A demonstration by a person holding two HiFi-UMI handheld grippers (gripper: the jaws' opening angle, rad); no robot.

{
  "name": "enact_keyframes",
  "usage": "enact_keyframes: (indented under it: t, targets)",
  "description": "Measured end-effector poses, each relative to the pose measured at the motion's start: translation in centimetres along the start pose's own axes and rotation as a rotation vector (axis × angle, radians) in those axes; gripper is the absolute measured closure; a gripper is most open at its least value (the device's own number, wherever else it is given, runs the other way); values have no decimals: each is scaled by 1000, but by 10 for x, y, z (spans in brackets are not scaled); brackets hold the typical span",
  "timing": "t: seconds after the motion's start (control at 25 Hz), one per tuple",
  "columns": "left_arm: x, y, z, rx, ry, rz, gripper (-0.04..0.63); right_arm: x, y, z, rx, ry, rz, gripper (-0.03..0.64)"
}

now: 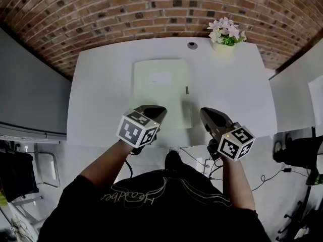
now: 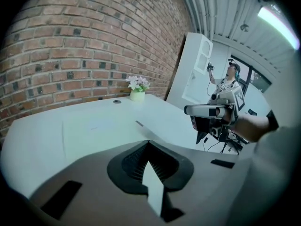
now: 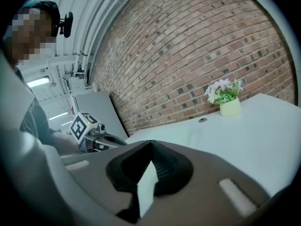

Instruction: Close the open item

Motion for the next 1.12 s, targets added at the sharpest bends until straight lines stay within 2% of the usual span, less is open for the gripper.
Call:
enact_keyframes:
  t: [0.16,0.4,0.84,0.96,1.12]
  targets:
    - [-40,25,8,-20,90,59,592,-17,-44,2,-25,23,-54,614]
    - [-101,64,31,-60,190,174,592,-28,-111,25,-33,4,-164,614]
    - [-206,93,91,-165,347,222,592,-51,-233,61,54,55,-372,614]
    - [-226,97,102,-208,394,249,592,-56,-254,60,68,83,-399,614]
    - [-241,103,114,-226,429,269,592,-64,-270,60,88,123,-405,614]
Point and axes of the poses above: the fingertips, and each gripper's own axes: x forward along the fingers, y to its right, z out of its underside, the point moved 4 cm from there along -x, backward along the fingers, and after that the axes turned 8 degrees about -z, right-handed, at the moved point
